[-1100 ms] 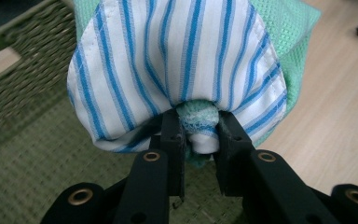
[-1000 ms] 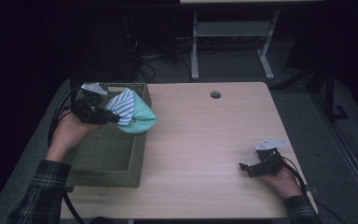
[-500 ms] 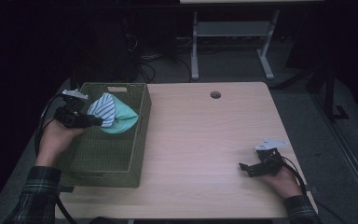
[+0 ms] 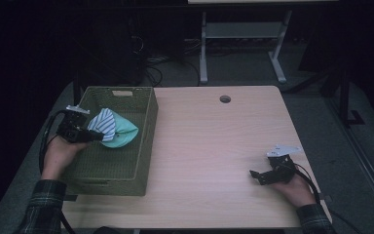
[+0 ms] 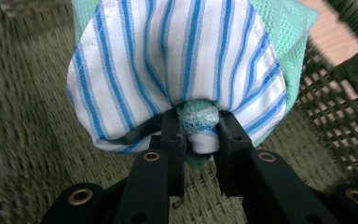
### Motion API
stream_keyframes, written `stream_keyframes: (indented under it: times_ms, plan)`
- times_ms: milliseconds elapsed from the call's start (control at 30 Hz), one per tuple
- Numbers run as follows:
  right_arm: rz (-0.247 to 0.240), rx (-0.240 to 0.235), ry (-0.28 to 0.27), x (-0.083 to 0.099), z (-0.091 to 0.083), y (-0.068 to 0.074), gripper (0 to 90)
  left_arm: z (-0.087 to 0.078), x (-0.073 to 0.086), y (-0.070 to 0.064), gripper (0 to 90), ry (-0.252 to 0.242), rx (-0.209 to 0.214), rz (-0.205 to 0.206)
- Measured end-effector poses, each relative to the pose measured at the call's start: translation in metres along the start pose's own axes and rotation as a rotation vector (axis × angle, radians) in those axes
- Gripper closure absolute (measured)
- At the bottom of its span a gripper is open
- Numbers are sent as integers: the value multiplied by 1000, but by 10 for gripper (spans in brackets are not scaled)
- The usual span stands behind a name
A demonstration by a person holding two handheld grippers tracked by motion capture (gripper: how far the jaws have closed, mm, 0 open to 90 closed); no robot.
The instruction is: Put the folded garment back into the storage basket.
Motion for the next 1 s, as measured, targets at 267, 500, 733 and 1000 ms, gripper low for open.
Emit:
stream_keyframes:
  times_ms: [267,500,733,1000]
  plan:
    - [0,0,0,0,0,0,21,27,13,5,746,65,-21,9]
    - [-1,0,0,0,0,0,21,42,20,8,735,109,-23,4]
    - [1,0,1,0,0,0,21,49,25,10,702,152,-24,1]
    - [3,6,0,0,0,0,22,53,27,13,488,155,-24,-5]
Point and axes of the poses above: each handheld gripper's, and its own axes: z roughly forward along the jaws, x roughly out of its underside, y roughly to its left, the point moved 5 cm from there along z, roughly forward along the jaws, and after that the axes turned 13 degrees about -z, right-handed, at the moved point
